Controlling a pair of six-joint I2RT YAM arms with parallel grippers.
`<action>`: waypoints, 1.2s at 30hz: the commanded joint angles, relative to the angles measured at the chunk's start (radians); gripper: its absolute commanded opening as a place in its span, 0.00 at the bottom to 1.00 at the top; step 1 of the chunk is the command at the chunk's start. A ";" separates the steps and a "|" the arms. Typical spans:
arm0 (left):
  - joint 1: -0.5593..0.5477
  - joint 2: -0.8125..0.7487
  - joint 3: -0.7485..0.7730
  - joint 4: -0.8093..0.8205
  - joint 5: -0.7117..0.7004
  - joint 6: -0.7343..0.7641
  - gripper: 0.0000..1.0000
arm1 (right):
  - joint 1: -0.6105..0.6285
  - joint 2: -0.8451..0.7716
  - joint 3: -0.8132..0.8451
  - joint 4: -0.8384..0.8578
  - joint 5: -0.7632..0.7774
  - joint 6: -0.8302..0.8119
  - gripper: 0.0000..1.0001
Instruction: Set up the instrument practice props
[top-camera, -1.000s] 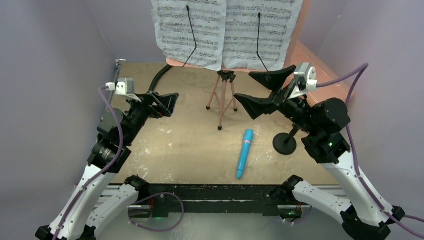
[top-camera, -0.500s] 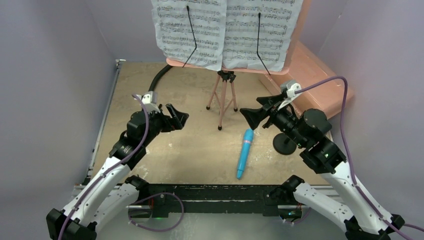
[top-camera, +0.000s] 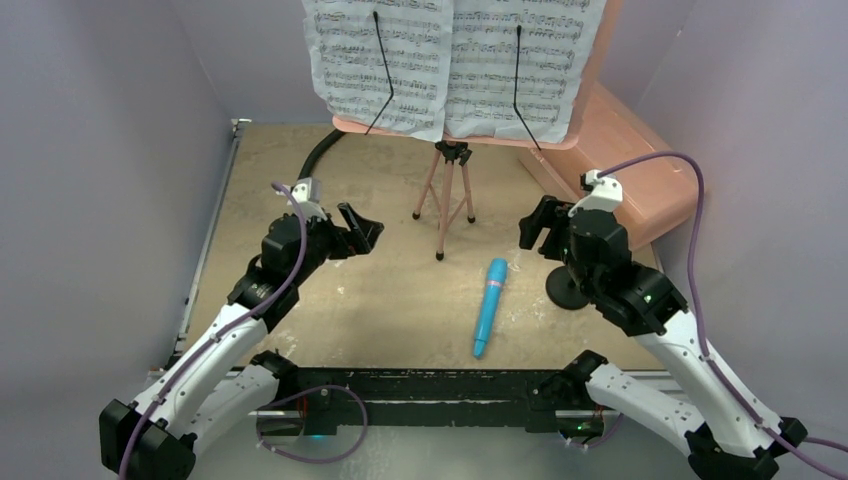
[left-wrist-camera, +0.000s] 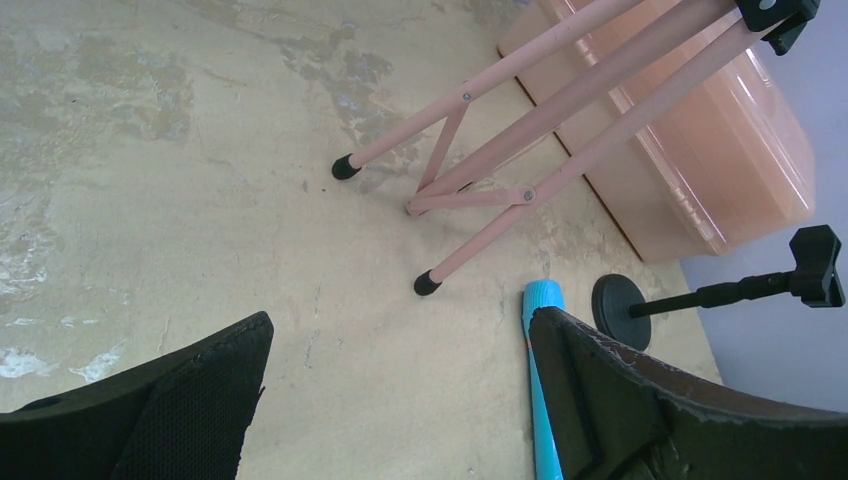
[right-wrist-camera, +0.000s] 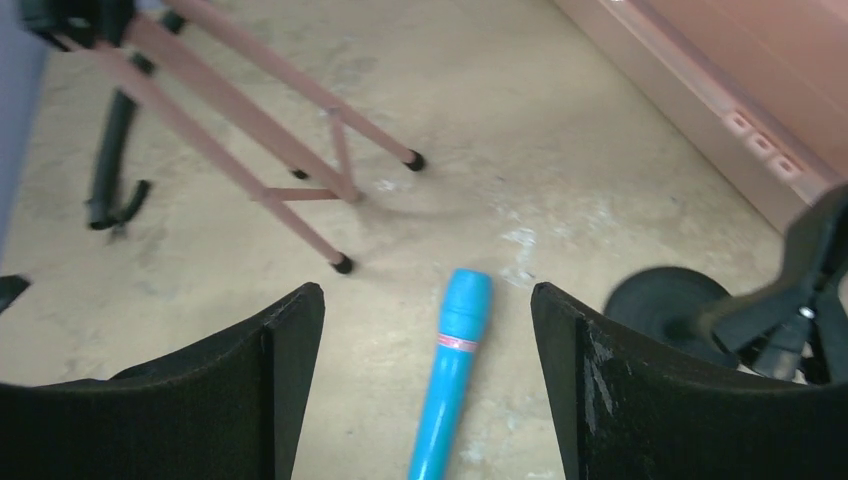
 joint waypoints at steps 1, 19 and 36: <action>-0.002 0.006 -0.002 0.047 0.012 -0.017 0.99 | 0.002 0.041 0.075 -0.159 0.195 0.090 0.78; -0.003 0.017 -0.008 0.052 0.002 -0.032 0.99 | -0.018 0.073 0.141 -0.171 0.120 0.032 0.75; -0.003 0.017 -0.012 0.056 0.006 -0.034 0.99 | -0.474 0.221 0.214 -0.061 -0.124 -0.063 0.85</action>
